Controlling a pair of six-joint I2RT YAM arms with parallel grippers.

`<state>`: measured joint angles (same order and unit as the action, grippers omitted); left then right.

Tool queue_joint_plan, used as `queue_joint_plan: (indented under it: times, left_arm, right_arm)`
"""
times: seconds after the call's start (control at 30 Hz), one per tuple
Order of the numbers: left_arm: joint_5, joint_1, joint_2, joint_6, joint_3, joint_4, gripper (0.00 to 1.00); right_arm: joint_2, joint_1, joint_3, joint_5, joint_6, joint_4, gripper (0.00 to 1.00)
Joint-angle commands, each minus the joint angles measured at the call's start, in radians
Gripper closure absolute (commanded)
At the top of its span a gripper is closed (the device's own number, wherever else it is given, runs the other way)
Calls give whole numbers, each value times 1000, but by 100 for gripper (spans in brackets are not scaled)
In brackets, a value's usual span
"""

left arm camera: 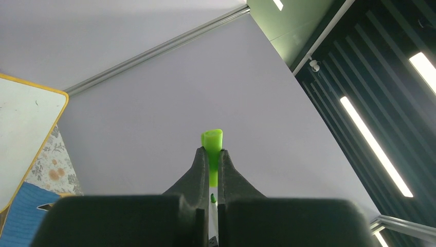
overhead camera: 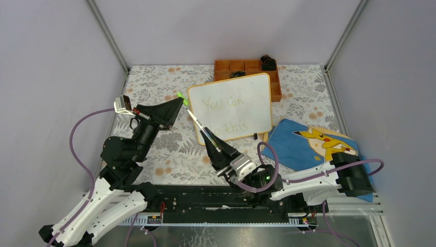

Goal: Write a sentence on the whiteboard
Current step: Close the whiteboard marker at the center of the board.

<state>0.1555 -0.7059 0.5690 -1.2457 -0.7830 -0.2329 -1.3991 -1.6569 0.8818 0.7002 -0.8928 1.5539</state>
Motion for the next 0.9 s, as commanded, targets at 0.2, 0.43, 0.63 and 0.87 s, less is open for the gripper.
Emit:
queue_joint_plan:
  times: [0.2, 0.43, 0.63, 0.87]
  left_arm:
    - [-20, 5, -17, -9, 11, -42, 100]
    - [-21, 5, -25, -11, 17, -33, 100]
    - [-19, 5, -27, -11, 20, -25, 100]
    - [-23, 5, -31, -14, 21, -27, 100]
  right_arm:
    - [-7, -4, 52, 28, -35, 155, 100]
    - [-5, -4, 54, 28, -36, 156, 100]
    - [-3, -5, 55, 28, -39, 155, 100]
    - [-3, -3, 57, 31, -49, 154, 100]
